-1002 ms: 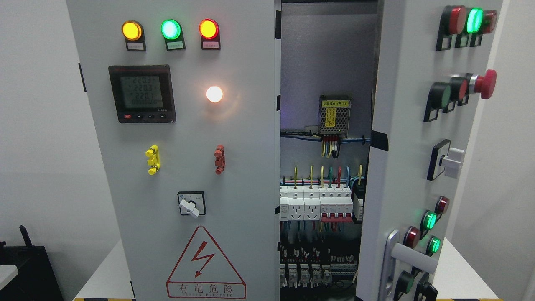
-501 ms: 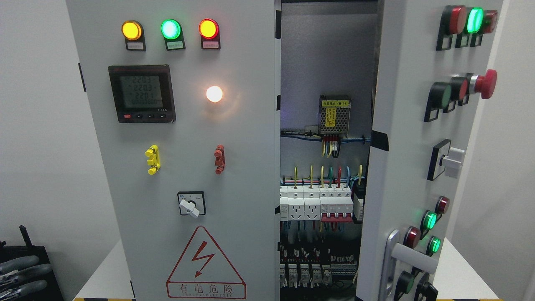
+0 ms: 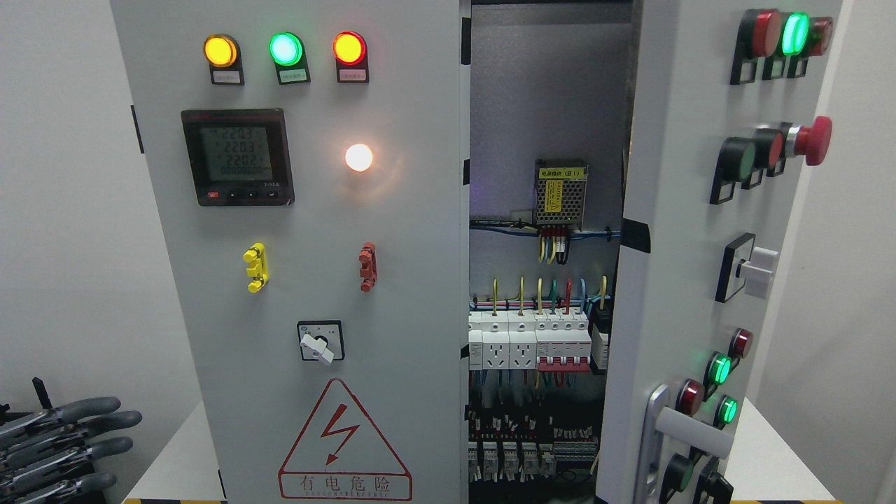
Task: Open door with both hands
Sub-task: 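Raise the left hand and reach it across toward the partly open door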
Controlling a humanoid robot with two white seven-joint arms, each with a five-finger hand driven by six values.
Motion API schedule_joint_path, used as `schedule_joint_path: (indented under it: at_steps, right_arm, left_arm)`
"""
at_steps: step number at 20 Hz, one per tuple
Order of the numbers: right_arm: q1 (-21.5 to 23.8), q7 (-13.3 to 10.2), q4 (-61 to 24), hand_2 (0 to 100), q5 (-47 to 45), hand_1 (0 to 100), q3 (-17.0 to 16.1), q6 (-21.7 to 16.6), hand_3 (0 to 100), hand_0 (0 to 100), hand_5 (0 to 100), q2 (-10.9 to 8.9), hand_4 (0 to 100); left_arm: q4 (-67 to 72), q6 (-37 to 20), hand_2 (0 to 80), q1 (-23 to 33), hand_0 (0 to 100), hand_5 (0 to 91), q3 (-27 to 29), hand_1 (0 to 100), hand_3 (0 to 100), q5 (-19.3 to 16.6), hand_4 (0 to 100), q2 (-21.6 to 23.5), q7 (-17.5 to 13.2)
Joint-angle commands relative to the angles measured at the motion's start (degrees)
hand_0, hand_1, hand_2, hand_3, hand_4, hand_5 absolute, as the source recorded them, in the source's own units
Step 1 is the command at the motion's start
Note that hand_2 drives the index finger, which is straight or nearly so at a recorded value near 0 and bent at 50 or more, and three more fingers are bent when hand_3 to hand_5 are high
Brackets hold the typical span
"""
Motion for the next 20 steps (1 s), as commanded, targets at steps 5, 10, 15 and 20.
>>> schedule_joint_path:
  at_steps: [5, 10, 15, 20]
  right_arm:
    - [0.0, 0.0, 0.0, 0, 0.1, 0, 0.1, 0.0, 0, 0, 0, 0.0, 0]
    - [0.0, 0.0, 0.0, 0, 0.0, 0, 0.1, 0.0, 0, 0, 0, 0.0, 0]
    - [0.0, 0.0, 0.0, 0, 0.0, 0, 0.0, 0.0, 0, 0, 0, 0.0, 0]
    - [0.0, 0.0, 0.0, 0, 0.1, 0, 0.0, 0.0, 0, 0, 0, 0.0, 0]
  left_arm:
    - [0.8, 0.0, 0.0, -32.8, 0, 0.0, -34.8, 0, 0, 0.1, 3, 4.0, -0.2]
    - [1.8, 0.4, 0.0, -50.2, 0, 0.0, -50.8, 0, 0, -0.4, 3, 1.8, -0.1]
    - [2.7, 3.0, 0.0, -73.1, 0, 0.0, -73.8, 0, 0, -3.7, 3, -1.2, 0.1]
    - [6.4, 3.1, 0.0, -91.9, 0, 0.0, -92.7, 0, 0, -3.7, 3, -4.6, 0.6]
